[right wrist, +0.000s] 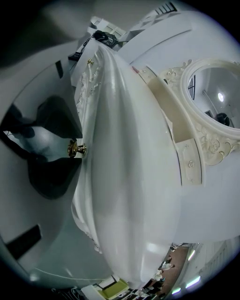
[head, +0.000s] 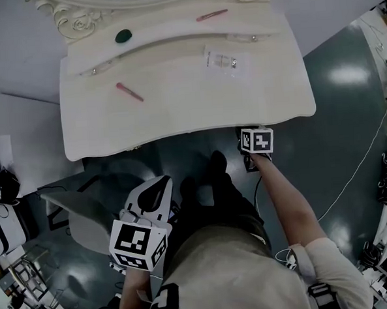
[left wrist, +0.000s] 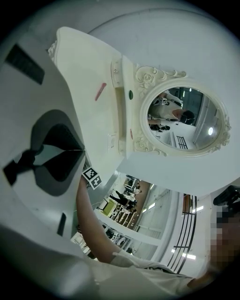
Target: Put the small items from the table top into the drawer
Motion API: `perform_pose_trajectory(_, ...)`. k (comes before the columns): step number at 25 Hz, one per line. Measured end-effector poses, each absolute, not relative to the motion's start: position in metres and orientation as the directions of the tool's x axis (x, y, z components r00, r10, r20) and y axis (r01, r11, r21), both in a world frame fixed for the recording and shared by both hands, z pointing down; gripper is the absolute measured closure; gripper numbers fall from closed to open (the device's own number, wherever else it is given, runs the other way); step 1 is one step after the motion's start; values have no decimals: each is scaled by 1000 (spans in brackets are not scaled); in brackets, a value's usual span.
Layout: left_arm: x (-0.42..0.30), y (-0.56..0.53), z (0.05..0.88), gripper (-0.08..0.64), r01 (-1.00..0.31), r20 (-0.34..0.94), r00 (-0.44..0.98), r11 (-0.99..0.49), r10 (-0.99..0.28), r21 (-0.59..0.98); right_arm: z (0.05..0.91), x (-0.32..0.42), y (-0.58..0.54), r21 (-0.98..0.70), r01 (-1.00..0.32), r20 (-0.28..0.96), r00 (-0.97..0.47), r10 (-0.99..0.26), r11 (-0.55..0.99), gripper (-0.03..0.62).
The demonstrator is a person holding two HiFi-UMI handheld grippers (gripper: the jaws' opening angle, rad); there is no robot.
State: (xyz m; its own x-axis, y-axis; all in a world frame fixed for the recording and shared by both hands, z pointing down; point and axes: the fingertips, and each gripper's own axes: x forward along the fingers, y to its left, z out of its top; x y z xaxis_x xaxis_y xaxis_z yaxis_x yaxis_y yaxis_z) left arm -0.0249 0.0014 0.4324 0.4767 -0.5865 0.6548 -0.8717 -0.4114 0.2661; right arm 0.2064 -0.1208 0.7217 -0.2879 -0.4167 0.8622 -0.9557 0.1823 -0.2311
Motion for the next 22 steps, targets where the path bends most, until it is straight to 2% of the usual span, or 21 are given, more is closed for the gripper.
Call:
perform_pose_trajectory(15, -24, 18, 429, 503, -879, 651, 465, -399, -601, 260, 720, 210, -117, -203, -961, 859, -266, -437, 186, 454)
perform_pose_trajectory(22, -27, 18, 427, 503, -875, 636, 475, -407, -608, 264, 722, 212, -78, -215, -952, 863, -289, -414, 217, 456)
